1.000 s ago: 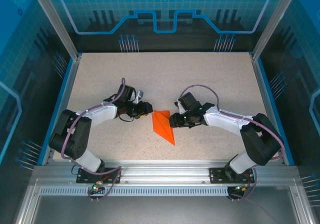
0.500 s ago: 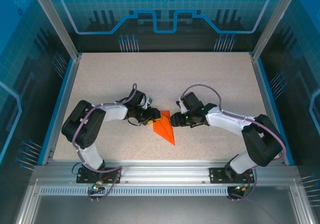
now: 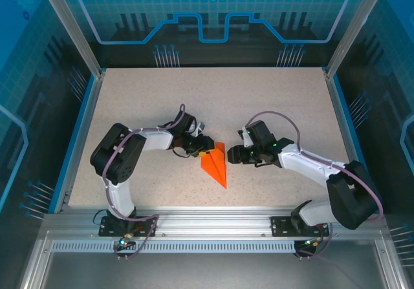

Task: Fold a paper plane with a square sheet of paper (fold left side to right side)
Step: Turn over the paper at the center of the table.

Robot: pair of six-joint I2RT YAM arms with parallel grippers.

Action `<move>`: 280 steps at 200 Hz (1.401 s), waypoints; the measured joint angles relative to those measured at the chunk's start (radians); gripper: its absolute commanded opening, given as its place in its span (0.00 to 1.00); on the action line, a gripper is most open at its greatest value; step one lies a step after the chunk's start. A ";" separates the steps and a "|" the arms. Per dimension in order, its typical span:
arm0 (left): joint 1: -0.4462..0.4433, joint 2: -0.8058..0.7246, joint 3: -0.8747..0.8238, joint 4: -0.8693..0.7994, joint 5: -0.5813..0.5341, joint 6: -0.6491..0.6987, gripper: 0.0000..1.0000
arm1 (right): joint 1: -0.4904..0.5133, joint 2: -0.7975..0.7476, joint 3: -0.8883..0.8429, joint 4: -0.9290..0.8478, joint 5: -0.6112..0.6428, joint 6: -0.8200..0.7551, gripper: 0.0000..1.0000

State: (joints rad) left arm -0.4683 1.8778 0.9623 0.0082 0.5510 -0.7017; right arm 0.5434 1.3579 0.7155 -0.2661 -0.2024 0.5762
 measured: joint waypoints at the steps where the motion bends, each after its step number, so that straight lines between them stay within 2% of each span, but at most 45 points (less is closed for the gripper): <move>1: -0.001 0.002 0.003 0.000 0.001 0.000 0.42 | -0.002 -0.002 -0.002 0.000 0.000 0.000 0.57; 31: -0.016 0.023 0.049 0.002 0.014 0.000 0.38 | -0.057 -0.063 -0.064 0.024 -0.047 0.017 0.62; 68: -0.021 0.023 0.072 0.006 0.023 -0.007 0.14 | -0.100 -0.092 -0.101 0.048 -0.122 0.030 0.71; 86: -0.021 0.023 0.073 0.005 0.023 -0.003 0.09 | -0.106 -0.092 -0.103 0.059 -0.165 0.027 0.80; 112: -0.021 0.007 0.075 -0.011 0.021 0.001 0.07 | -0.106 -0.092 -0.103 0.071 -0.226 0.020 1.00; 167: -0.002 -0.132 0.148 -0.082 0.011 0.003 0.04 | -0.106 -0.065 -0.104 0.134 -0.376 0.028 1.00; 225: 0.047 -0.238 0.195 -0.078 0.012 -0.029 0.02 | -0.105 -0.014 -0.150 0.422 -0.595 0.166 1.00; 264: 0.048 -0.248 0.195 -0.050 0.026 -0.084 0.02 | -0.087 0.035 -0.149 0.545 -0.656 0.253 0.99; 280: 0.048 -0.253 0.195 -0.027 0.034 -0.106 0.02 | -0.084 0.037 -0.148 0.596 -0.668 0.293 0.94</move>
State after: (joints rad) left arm -0.4206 1.6253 1.1568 -0.0193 0.5854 -0.8078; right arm 0.4595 1.3945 0.5674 0.3298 -0.8707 0.8692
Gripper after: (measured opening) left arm 0.060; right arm 0.971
